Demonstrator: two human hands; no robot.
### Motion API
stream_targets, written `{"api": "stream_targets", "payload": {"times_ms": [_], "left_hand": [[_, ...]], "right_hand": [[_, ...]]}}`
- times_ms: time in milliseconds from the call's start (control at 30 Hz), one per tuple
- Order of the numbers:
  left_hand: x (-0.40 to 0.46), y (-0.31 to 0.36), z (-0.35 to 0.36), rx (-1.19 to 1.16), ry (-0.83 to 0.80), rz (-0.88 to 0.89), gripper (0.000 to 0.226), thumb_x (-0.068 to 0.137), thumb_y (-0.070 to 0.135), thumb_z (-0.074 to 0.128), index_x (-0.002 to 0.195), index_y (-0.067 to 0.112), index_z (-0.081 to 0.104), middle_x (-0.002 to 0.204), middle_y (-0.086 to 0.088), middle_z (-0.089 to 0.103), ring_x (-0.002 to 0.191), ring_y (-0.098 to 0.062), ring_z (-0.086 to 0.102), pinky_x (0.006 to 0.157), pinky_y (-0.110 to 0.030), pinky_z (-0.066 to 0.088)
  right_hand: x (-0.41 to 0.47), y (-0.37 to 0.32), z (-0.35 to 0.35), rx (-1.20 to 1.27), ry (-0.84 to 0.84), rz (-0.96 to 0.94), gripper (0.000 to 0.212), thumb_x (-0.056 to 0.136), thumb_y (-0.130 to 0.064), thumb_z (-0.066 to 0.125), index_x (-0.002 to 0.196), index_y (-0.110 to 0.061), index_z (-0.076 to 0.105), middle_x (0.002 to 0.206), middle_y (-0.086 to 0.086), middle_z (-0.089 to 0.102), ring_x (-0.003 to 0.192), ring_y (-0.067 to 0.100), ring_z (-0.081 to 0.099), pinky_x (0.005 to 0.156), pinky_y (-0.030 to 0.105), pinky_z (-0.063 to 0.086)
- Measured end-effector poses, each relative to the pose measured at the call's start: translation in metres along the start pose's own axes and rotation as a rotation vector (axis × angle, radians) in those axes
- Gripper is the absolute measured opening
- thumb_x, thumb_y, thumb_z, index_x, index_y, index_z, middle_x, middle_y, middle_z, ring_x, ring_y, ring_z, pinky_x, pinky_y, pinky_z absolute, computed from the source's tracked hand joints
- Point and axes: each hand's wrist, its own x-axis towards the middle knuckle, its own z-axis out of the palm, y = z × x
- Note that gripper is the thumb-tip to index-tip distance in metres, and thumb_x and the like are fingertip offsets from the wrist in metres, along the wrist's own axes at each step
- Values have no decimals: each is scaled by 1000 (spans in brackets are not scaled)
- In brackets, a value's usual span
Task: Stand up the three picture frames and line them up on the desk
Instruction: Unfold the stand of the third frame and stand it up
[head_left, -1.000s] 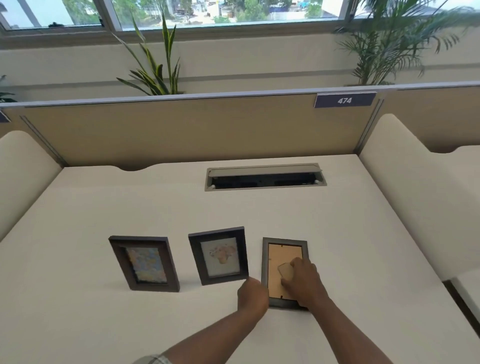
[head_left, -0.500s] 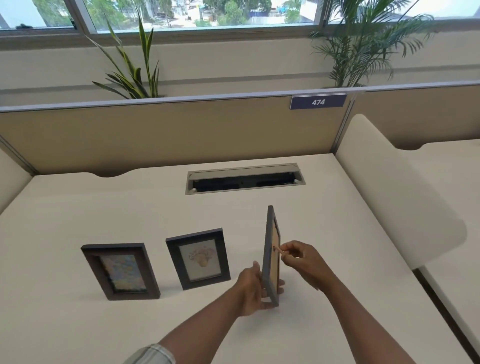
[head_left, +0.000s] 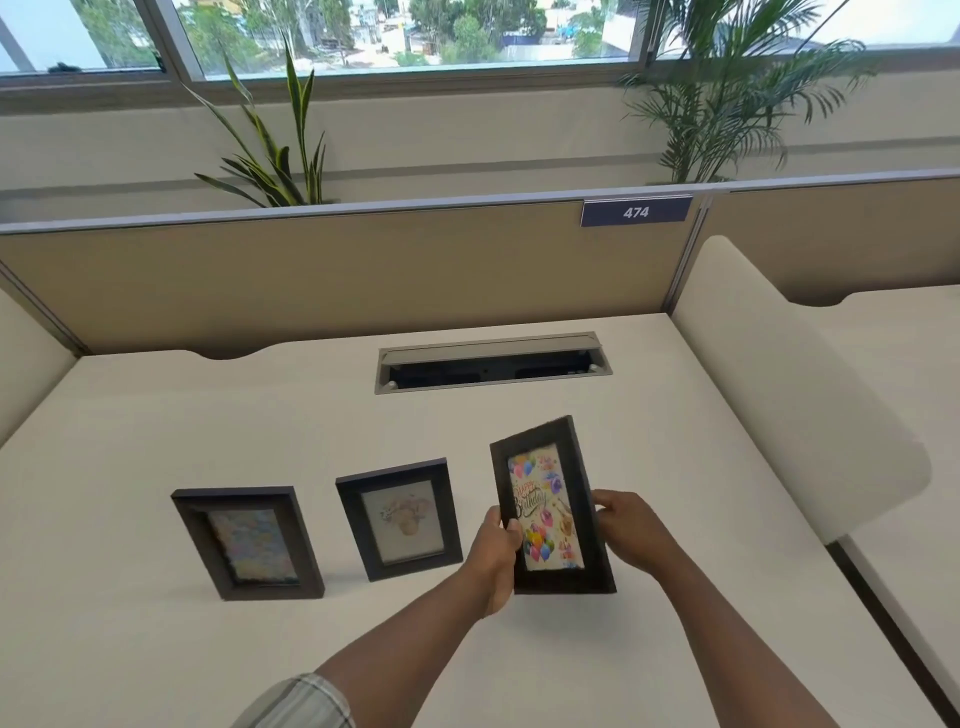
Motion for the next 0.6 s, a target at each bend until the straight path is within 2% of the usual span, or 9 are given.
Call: {"api": "stream_targets", "payload": {"times_ms": [33, 100, 167, 233, 300, 400, 500, 600], "left_hand": [[-1, 0, 0, 49, 13, 29, 24, 102, 11, 36, 120, 23, 47, 121, -5, 62, 104, -25, 65, 90, -48, 56], [-1, 2, -1, 123, 47, 96, 24, 102, 10, 37, 119, 25, 45, 120, -2, 61, 104, -21, 66, 85, -42, 59], [-1, 4, -2, 192, 71, 163, 24, 102, 10, 38, 119, 25, 43, 119, 0, 60, 103, -17, 65, 80, -34, 60], [-1, 3, -4, 298, 76, 239, 24, 101, 10, 40, 121, 24, 42, 121, 0, 59, 107, -18, 64, 82, -32, 59], [0, 0, -5, 452, 106, 316, 24, 100, 12, 42, 120, 24, 43, 124, -2, 61, 111, -19, 63, 86, -33, 58], [4, 0, -4, 635, 188, 367, 20, 99, 13, 42, 117, 21, 45, 122, -4, 63, 100, -15, 61, 67, -16, 51], [9, 2, -5, 720, 210, 359, 20, 98, 8, 41, 115, 17, 47, 121, -7, 64, 93, -12, 58, 54, -7, 41], [11, 2, -7, 769, 213, 350, 26, 96, 5, 40, 119, 15, 47, 122, -8, 63, 93, -11, 57, 56, -6, 40]], "right_hand": [[1, -1, 1, 53, -22, 17, 17, 90, -22, 62, 96, -34, 73, 87, -8, 77, 75, 5, 72, 53, 16, 54], [0, -2, 3, 183, -56, 52, 14, 91, -31, 62, 102, -34, 71, 92, -10, 77, 83, 5, 73, 56, 18, 56], [0, -1, 5, 366, -67, 117, 21, 96, -38, 52, 105, -31, 69, 97, -6, 77, 89, 14, 74, 65, 31, 60], [1, 3, 8, 586, -28, 186, 37, 100, -40, 35, 102, -31, 71, 100, -1, 76, 93, 22, 73, 71, 42, 61], [2, 2, 12, 682, 23, 197, 49, 100, -41, 26, 93, -37, 74, 99, -1, 76, 91, 20, 73, 64, 38, 61], [6, 1, 21, 689, 97, 191, 51, 98, -47, 23, 89, -44, 73, 97, -6, 76, 87, 14, 73, 57, 26, 58], [14, 7, 27, 686, 109, 175, 53, 93, -64, 22, 97, -46, 71, 99, -10, 76, 90, 13, 73, 58, 26, 59], [19, 13, 31, 695, 143, 165, 57, 91, -69, 20, 96, -47, 72, 100, -9, 76, 89, 12, 73, 59, 26, 59]]}}
